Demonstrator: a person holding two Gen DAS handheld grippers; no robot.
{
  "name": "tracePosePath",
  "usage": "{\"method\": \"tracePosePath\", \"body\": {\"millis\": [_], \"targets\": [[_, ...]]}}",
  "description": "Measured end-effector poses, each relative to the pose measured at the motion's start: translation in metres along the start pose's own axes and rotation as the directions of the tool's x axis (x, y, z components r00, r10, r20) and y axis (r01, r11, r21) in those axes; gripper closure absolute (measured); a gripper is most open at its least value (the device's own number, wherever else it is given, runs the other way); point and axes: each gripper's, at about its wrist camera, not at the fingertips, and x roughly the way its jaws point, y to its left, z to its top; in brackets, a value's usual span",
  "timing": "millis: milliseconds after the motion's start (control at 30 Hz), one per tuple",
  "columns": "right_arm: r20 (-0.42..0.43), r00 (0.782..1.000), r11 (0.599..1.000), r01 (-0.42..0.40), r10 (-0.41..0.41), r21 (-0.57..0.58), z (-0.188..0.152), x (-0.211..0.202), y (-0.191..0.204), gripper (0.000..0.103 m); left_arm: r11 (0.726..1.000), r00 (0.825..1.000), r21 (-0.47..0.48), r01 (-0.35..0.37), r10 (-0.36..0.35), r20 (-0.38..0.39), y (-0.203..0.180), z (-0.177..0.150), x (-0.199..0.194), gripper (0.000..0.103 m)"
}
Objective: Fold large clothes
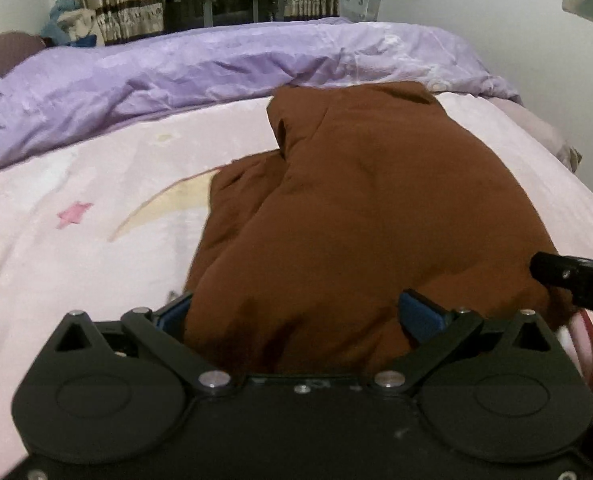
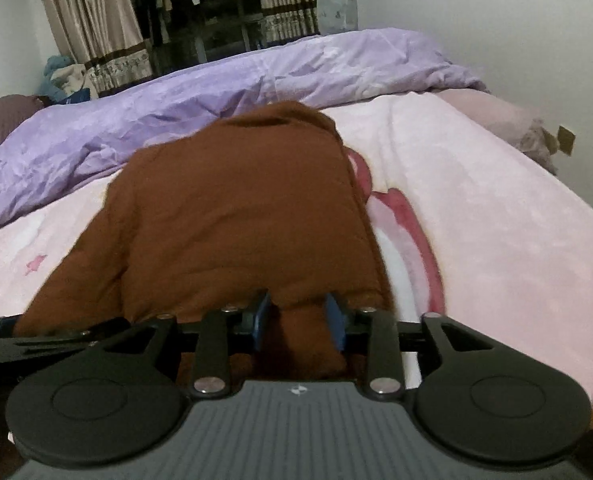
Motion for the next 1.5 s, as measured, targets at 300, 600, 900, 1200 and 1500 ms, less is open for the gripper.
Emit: {"method": "tracePosePath", "body": {"millis": [300,600,900,1200,1500], "targets": [[0.009,1.0,0.999,0.029,-0.029,-0.037,-0.023,-0.07,-0.002,0.015,0.999,0.999,-0.031,-0.017,0.017,0.028,-0.004,-0.014,-0.084,0.0],[0.029,0.999,0.997,0.017,-0.015,-0.069,-0.049,-0.098,0.007,0.013,0.999,0.998,0.003,-0.032,0.032,0.049,-0.018,-0.047,-0.11,0.0],[0.046,0.998,0.998,0.037,-0.034,-0.059,-0.059,-0.103,0.008,0.013,1.0,0.999,-0.001,-0.03,0.03,0.042,-0.021,-0.062,-0.108,0.0],[0.045,0.999,0.996,0.031,-0.027,-0.079,-0.062,-0.105,0.013,0.013,0.999,0.998,-0.02,-0.031,0.032,0.054,-0.017,-0.063,-0.118,0.0],[0.048,0.999,0.997,0.02,-0.017,-0.076,-0.063,-0.108,0.012,0.013,0.999,0.997,-0.028,-0.033,0.035,0.07,-0.017,-0.063,-0.125,0.0]]}}
